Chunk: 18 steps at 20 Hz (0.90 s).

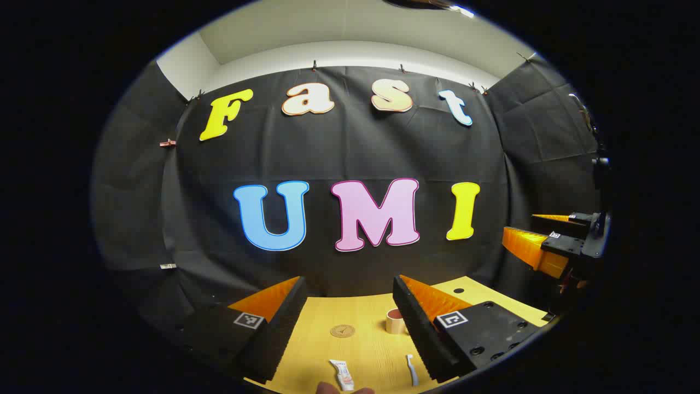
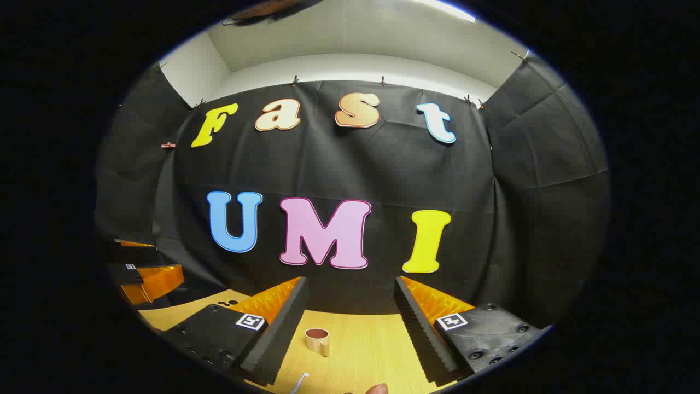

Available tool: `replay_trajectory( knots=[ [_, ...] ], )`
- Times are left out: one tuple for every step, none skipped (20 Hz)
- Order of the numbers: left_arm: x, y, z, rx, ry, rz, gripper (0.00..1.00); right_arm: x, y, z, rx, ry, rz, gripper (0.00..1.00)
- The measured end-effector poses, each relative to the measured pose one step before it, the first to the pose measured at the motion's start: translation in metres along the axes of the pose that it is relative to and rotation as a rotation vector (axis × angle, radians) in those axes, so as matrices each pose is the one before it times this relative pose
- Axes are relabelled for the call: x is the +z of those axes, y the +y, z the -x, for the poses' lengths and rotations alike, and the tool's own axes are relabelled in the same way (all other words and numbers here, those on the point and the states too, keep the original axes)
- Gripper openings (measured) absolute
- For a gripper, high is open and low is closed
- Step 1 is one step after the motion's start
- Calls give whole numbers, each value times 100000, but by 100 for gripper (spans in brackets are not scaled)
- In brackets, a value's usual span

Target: Put the toothbrush and toothpaste on the desktop into the cup, then pick up the cup and place it on the coaster on the desktop.

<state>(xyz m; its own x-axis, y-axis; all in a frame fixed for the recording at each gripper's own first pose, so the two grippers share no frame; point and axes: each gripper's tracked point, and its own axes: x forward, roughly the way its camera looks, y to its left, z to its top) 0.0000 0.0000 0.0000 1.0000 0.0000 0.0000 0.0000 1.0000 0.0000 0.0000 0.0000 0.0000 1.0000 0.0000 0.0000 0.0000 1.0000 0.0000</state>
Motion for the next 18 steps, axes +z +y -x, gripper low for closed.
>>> replay_trajectory(
  knots=[
    [-114,75,-80,108,113,-14,98,-16,60,48,186,59,336,99],
    [50,45,10,175,-134,62,98,-5,16,136,124,-218,357,99],
    [-79,218,31,296,76,222,98,185,-9,8,41,-193,287,97],
    [52,136,116,264,103,187,98,63,57,-33,74,-125,203,99],
    [-72,-51,-133,245,98,50,98,45,25,26,64,-233,254,99],
    [56,103,21,275,-50,-7,98,-33,1,-75,17,-54,239,99],
    [-61,40,-9,95,-96,-61,98,-57,106,66,105,224,155,99],
    [65,31,-65,100,29,-125,98,-104,92,28,195,89,-25,99],
    [-164,71,-34,80,103,-79,98,20,11,-55,-110,65,-71,99],
    [29,78,12,46,34,27,98,38,-64,-12,-170,-188,-108,97],
    [-156,44,61,60,194,55,98,190,-19,7,-189,-451,-166,97],
    [87,102,38,108,73,77,98,-41,38,-54,-70,-14,38,97],
    [-234,12,-52,75,209,112,98,-66,-60,-37,-22,124,179,99],
    [-22,58,-47,8,284,141,99,-88,27,1,-72,213,266,99],
    [-152,28,58,222,341,59,98,-141,59,-42,123,374,97,99],
    [-91,-1,-107,11,302,101,99,-48,109,-36,206,70,38,99],
    [-164,23,-100,-81,221,105,99,61,29,-20,49,-17,246,97],
    [-150,-51,-184,51,688,-29,99,-55,-20,11,60,-55,341,99]
  ],
)
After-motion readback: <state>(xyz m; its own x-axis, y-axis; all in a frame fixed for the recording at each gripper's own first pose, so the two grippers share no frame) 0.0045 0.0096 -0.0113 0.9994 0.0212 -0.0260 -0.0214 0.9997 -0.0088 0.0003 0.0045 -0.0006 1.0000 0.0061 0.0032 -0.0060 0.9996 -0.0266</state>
